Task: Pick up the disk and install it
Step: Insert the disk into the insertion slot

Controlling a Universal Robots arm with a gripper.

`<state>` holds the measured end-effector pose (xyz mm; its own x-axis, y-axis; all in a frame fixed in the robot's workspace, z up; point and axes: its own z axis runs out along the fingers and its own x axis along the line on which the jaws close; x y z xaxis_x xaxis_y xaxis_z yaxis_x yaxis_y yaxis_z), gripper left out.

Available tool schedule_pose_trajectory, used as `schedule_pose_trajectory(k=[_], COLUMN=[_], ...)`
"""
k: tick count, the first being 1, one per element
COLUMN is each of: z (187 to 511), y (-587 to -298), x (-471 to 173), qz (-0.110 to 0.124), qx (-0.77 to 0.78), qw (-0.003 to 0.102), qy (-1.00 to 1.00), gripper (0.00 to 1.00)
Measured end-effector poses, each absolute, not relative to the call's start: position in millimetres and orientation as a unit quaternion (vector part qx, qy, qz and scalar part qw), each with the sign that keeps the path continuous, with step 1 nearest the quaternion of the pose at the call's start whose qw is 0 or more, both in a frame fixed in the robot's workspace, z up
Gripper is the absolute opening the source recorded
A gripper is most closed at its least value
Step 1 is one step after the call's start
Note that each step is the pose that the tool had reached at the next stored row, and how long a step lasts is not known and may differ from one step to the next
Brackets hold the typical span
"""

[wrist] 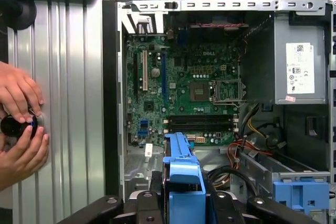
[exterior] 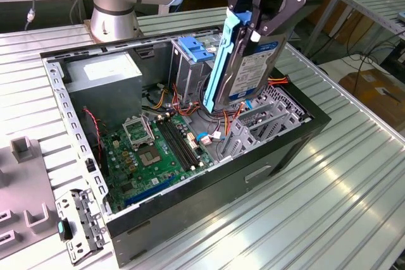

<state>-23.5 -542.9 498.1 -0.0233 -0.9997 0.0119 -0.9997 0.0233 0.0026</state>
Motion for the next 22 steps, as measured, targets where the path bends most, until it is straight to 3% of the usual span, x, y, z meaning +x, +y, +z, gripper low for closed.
schedule_pose_trajectory(k=[22], z=[459.9], y=[-555.7], x=[52.1], qz=[0.003], qx=[0.699], qw=[0.005], qy=[-0.716], gripper=[0.37])
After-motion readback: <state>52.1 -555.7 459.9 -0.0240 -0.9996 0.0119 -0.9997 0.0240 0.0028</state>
